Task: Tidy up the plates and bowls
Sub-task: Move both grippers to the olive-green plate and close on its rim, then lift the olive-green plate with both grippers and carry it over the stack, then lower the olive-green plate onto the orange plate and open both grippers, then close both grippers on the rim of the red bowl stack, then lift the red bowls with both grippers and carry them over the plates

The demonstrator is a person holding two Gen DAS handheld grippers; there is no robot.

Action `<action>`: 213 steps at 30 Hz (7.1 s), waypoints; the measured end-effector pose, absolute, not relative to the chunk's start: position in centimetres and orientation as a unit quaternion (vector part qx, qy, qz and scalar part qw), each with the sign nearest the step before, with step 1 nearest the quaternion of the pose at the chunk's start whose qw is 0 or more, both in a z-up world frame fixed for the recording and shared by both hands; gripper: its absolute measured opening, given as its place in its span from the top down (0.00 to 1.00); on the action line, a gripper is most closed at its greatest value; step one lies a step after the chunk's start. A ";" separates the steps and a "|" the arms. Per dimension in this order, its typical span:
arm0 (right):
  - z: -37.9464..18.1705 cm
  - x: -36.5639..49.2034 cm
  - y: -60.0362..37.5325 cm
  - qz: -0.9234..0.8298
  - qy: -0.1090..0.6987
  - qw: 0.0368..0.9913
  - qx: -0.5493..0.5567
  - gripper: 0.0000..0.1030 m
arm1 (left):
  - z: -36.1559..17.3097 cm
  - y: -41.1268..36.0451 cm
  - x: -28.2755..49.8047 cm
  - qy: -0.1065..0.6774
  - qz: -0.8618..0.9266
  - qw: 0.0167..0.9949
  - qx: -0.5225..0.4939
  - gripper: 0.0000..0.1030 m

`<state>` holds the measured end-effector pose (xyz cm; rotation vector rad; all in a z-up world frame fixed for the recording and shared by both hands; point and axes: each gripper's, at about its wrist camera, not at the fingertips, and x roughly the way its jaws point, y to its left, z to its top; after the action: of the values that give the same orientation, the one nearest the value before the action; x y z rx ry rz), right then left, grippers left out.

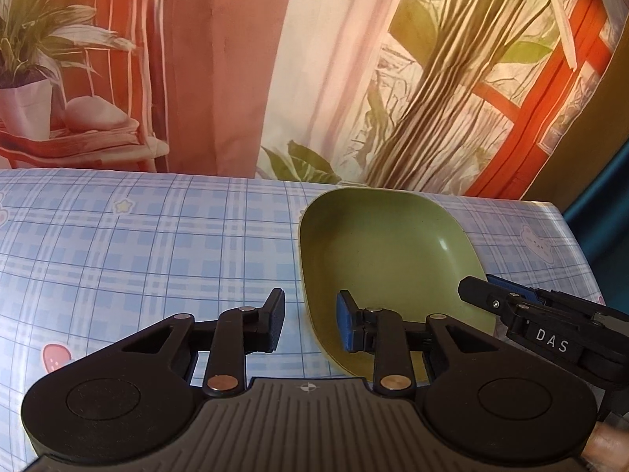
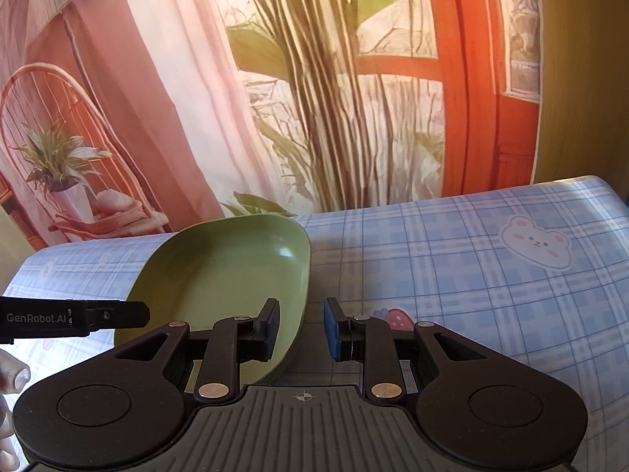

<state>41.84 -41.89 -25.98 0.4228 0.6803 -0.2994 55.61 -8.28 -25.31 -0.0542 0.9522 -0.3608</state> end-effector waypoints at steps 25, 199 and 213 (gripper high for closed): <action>-20.5 36.3 -38.2 -0.128 0.308 0.925 0.181 0.93 | -20.2 -7.8 48.2 0.430 -0.193 0.882 0.023 0.91; -19.8 19.5 -24.9 -0.109 0.275 0.934 0.201 0.82 | -21.1 -2.7 32.6 0.436 -0.266 0.860 -0.032 0.84; -21.6 19.9 -25.3 -0.118 0.297 0.924 0.208 0.81 | -23.3 -3.0 33.4 0.460 -0.264 0.847 -0.026 0.83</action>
<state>19.91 -25.27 -21.63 0.4270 0.6094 -0.2421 33.41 -3.02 -23.28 -0.0540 0.9707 -0.5572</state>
